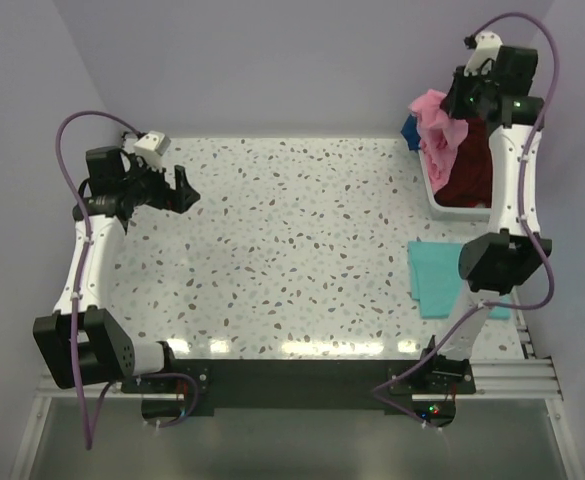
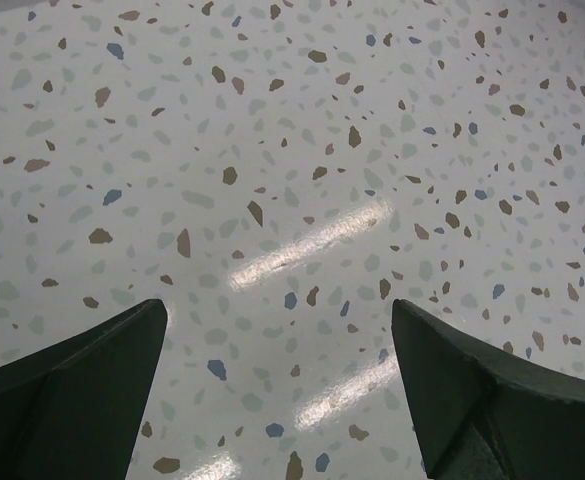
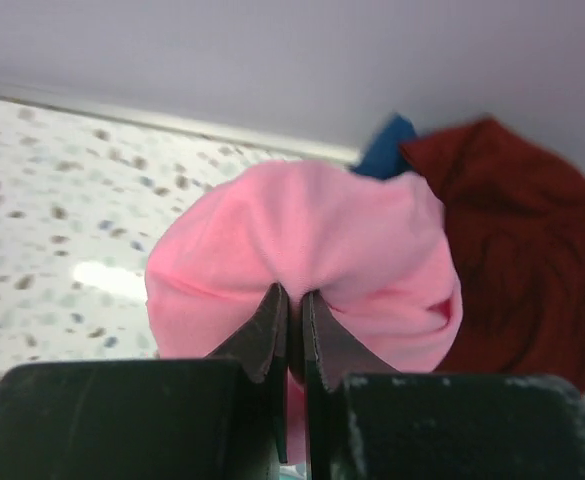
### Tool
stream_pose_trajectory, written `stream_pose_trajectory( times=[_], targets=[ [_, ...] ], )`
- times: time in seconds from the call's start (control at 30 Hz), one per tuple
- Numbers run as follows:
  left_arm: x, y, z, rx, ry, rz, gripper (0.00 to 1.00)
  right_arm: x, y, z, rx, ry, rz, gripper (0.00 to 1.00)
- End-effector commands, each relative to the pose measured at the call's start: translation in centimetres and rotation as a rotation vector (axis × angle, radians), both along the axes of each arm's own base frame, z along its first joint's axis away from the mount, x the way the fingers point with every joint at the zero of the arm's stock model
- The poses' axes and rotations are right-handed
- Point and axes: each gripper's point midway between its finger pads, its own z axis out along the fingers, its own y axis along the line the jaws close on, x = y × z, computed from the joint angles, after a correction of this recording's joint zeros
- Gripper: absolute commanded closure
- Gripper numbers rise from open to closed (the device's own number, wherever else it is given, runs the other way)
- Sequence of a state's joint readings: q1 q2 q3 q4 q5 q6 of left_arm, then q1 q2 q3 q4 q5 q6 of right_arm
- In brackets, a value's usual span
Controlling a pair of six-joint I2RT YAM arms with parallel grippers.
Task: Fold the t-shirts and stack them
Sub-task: Grab the tshirt from the pile, then move the tshirt to the center of the board
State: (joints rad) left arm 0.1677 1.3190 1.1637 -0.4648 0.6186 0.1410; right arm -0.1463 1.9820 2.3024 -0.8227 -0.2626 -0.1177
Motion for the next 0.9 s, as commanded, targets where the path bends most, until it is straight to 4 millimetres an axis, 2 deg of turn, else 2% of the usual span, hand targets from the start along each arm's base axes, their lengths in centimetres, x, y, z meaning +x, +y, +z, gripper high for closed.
stream_pose_trajectory(
  times=[0.0, 0.07, 0.1, 0.17, 0.2, 0.27, 0.37, 0.43, 0.5, 0.53, 0.57, 0.6, 0.63, 0.67, 0.7, 0.73, 0.77, 0.8, 0.87],
  targets=[
    [-0.1, -0.5, 3.2, -0.012, -0.076, -0.013, 0.00, -5.9, 9.3, 14.5, 0.080, -0.347, 0.328, 1.00],
    [-0.2, -0.4, 3.4, -0.014, -0.078, -0.010, 0.00, -7.7, 11.8, 17.7, 0.095, -0.435, 0.410, 1.00],
    [-0.3, -0.4, 3.6, -0.014, -0.080, -0.012, 0.00, -9.3, 14.2, 19.5, 0.125, -0.475, 0.463, 1.00],
    [-0.3, -0.5, 3.8, -0.022, -0.082, -0.009, 0.00, -11.0, 16.3, 22.7, 0.152, -0.579, 0.543, 1.00],
    [-0.2, -0.5, 4.1, -0.021, -0.088, -0.009, 0.00, -12.1, 17.8, 23.9, 0.232, -0.586, 0.568, 1.00],
    [-0.2, -0.6, 4.5, -0.027, -0.090, -0.006, 0.00, -13.5, 19.0, 27.0, 0.279, -0.676, 0.611, 1.00],
    [-0.2, -0.5, 4.8, -0.029, -0.094, -0.003, 0.00, -15.0, 21.1, 29.5, 0.391, -0.718, 0.683, 1.00],
    [-0.2, -0.5, 4.9, -0.030, -0.095, -0.002, 0.00, -15.3, 22.0, 29.8, 0.461, -0.701, 0.698, 1.00],
    [-0.2, -0.6, 5.0, -0.031, -0.093, -0.005, 0.00, -14.2, 22.8, 27.2, 0.514, -0.603, 0.714, 0.99],
    [-0.2, -0.6, 4.9, -0.029, -0.090, -0.009, 0.00, -13.3, 23.0, 24.2, 0.524, -0.507, 0.692, 0.77],
    [-0.3, -0.6, 5.0, -0.025, -0.091, -0.010, 0.00, -12.7, 22.8, 21.9, 0.520, -0.441, 0.664, 0.59],
    [-0.5, -0.6, 4.7, -0.021, -0.080, -0.013, 0.00, -11.8, 21.7, 19.4, 0.494, -0.390, 0.611, 0.44],
    [-0.6, -0.6, 4.6, -0.005, -0.087, -0.026, 0.00, -11.0, 20.5, 16.5, 0.490, -0.311, 0.533, 0.19],
    [-0.8, -0.6, 4.4, 0.003, -0.085, -0.037, 0.00, -10.5, 19.4, 11.2, 0.496, -0.189, 0.469, 0.15],
    [-1.3, -1.0, 3.8, 0.000, -0.070, -0.064, 0.00, -9.7, 16.7, 8.2, 0.485, -0.134, 0.390, 0.12],
    [-1.6, -1.2, 3.5, 0.019, -0.076, -0.098, 0.00, -9.2, 14.9, 5.2, 0.470, -0.077, 0.313, 0.11],
    [-1.9, -1.4, 3.1, 0.024, -0.073, -0.124, 0.00, -9.2, 13.8, 1.1, 0.457, 0.013, 0.264, 0.10],
    [-2.7, -2.3, 2.4, 0.000, -0.055, -0.186, 0.00, -8.9, 12.0, -1.2, 0.385, 0.043, 0.245, 0.10],
    [-3.2, -3.0, 1.3, 0.026, -0.062, -0.264, 0.00, -10.1, 11.7, -5.2, 0.342, 0.165, 0.256, 0.16]
  ],
)
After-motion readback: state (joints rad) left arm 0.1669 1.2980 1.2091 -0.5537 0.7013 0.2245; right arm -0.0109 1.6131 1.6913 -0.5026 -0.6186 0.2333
